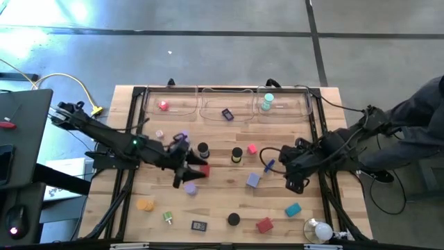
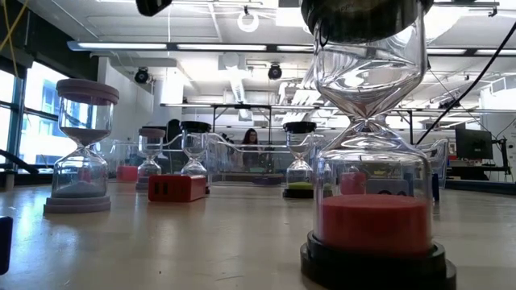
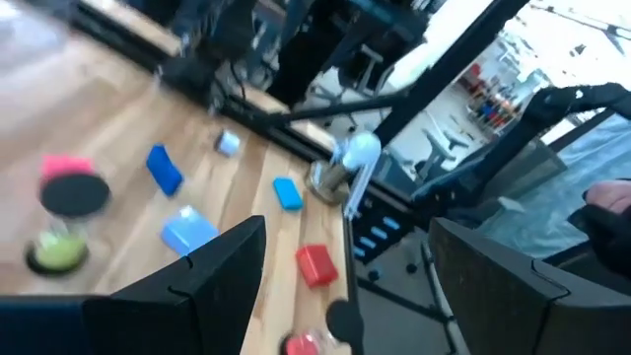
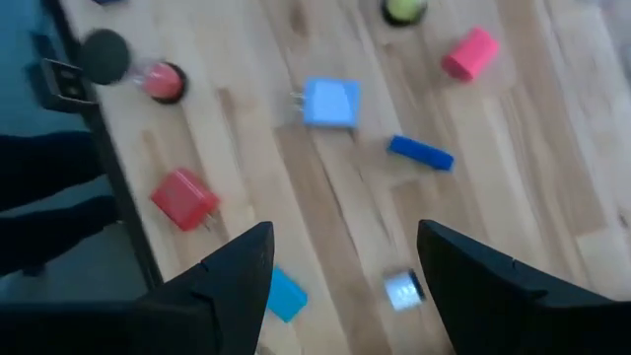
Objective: Pick & Place Office items
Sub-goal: Put the top right black hourglass into the right transparent bin
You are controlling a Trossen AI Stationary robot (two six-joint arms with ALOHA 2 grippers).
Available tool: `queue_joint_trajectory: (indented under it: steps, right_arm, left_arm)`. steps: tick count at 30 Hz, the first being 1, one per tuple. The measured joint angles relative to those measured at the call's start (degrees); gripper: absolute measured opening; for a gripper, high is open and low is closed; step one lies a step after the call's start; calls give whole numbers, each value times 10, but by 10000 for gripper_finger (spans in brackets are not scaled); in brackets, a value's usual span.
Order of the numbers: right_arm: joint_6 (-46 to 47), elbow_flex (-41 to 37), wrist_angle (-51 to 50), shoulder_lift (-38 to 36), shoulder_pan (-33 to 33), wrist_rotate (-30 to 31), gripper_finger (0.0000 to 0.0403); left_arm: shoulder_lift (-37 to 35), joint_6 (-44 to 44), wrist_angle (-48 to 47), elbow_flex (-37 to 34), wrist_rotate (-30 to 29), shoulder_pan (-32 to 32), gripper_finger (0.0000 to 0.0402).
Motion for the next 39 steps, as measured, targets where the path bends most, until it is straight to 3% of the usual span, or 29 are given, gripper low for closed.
queue_joint_trajectory:
  steps: [5,9,12,18,24,32,39]
  right_arm:
    - [-39,-1,52,0,16,50,239]
    - [-120,-1,119,1,5,133,239]
    - [-194,-1,184,11,-23,157,239]
    - [-302,-1,269,58,-96,102,239]
    - [-301,-1,307,99,-143,88,239]
    - [-291,-1,314,114,-169,-1,239]
    - [-275,-1,315,114,-178,4,239]
  left_arm:
    - [37,-46,0,0,12,-18,278]
    - [46,-59,-1,0,18,-25,278]
    - [40,-64,2,0,34,-25,278]
    - [29,-69,6,0,85,-25,278]
    - [19,-63,2,0,147,-20,278]
    - [18,-61,-1,0,240,6,278]
    - [18,-60,-1,0,288,22,278]
